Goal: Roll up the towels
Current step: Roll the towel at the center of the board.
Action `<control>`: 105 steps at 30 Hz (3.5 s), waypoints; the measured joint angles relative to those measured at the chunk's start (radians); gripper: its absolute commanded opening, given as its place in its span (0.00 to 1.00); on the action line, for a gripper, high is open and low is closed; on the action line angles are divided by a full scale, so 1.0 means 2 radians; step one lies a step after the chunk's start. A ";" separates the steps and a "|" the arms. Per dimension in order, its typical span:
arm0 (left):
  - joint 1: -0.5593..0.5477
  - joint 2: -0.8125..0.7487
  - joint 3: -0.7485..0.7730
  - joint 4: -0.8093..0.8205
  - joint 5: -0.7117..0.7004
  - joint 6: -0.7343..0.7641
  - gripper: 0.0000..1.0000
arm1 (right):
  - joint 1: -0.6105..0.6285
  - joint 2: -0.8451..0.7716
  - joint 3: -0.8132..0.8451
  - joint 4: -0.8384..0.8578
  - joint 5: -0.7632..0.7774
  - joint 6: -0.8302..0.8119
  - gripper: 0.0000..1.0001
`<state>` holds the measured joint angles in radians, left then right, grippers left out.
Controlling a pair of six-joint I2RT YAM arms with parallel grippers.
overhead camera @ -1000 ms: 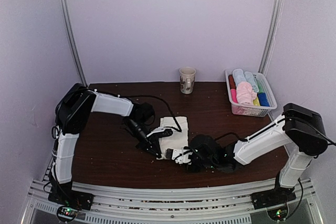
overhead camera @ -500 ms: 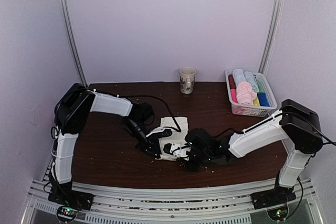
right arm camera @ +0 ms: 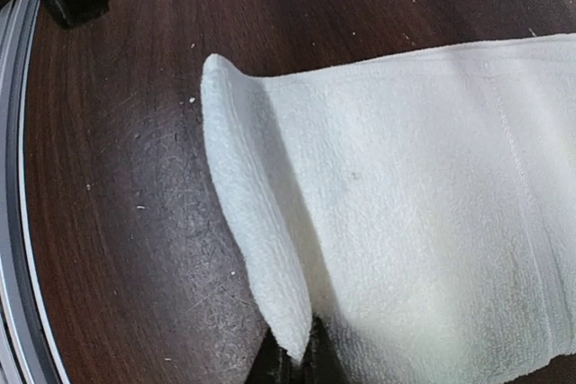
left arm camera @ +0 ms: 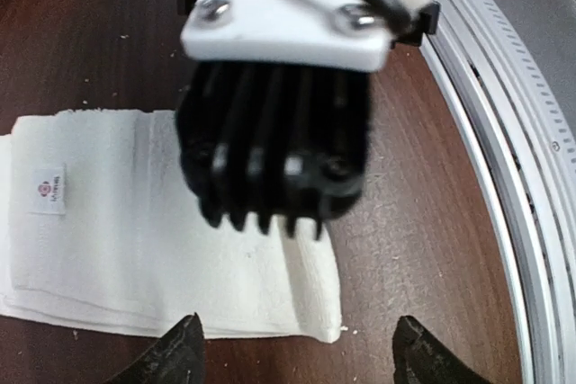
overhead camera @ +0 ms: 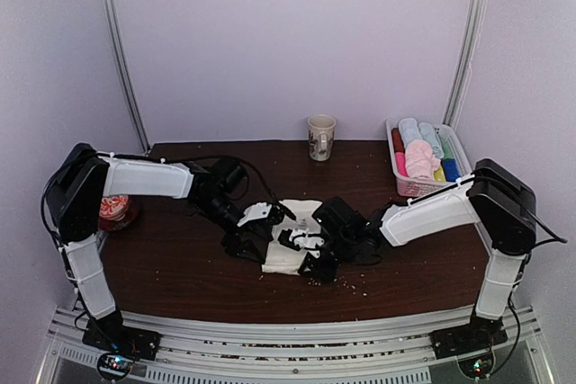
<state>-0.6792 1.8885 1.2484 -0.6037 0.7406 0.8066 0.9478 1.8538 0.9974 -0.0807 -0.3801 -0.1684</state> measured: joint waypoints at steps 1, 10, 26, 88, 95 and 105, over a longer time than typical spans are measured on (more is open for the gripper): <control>0.000 -0.015 -0.015 0.016 -0.008 -0.001 0.71 | -0.003 0.003 0.005 -0.006 -0.008 0.005 0.00; -0.024 -0.135 -0.223 0.245 -0.109 0.030 0.62 | -0.048 0.048 0.054 -0.041 -0.123 0.054 0.00; -0.134 -0.163 -0.387 0.564 -0.285 0.135 0.49 | -0.109 0.098 0.085 -0.070 -0.270 0.101 0.00; -0.156 -0.020 -0.267 0.539 -0.356 0.169 0.00 | -0.121 -0.056 0.021 -0.120 -0.126 0.068 0.45; -0.125 -0.016 -0.178 0.368 -0.270 0.115 0.00 | -0.043 -0.239 -0.129 -0.028 0.047 0.029 0.58; -0.073 0.041 -0.049 0.178 -0.132 0.072 0.00 | 0.075 -0.307 -0.259 0.110 0.191 -0.066 0.60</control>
<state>-0.8257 1.9701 1.1507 -0.2478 0.4767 0.9497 1.0973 1.2396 0.4801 0.1402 0.0010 -0.3000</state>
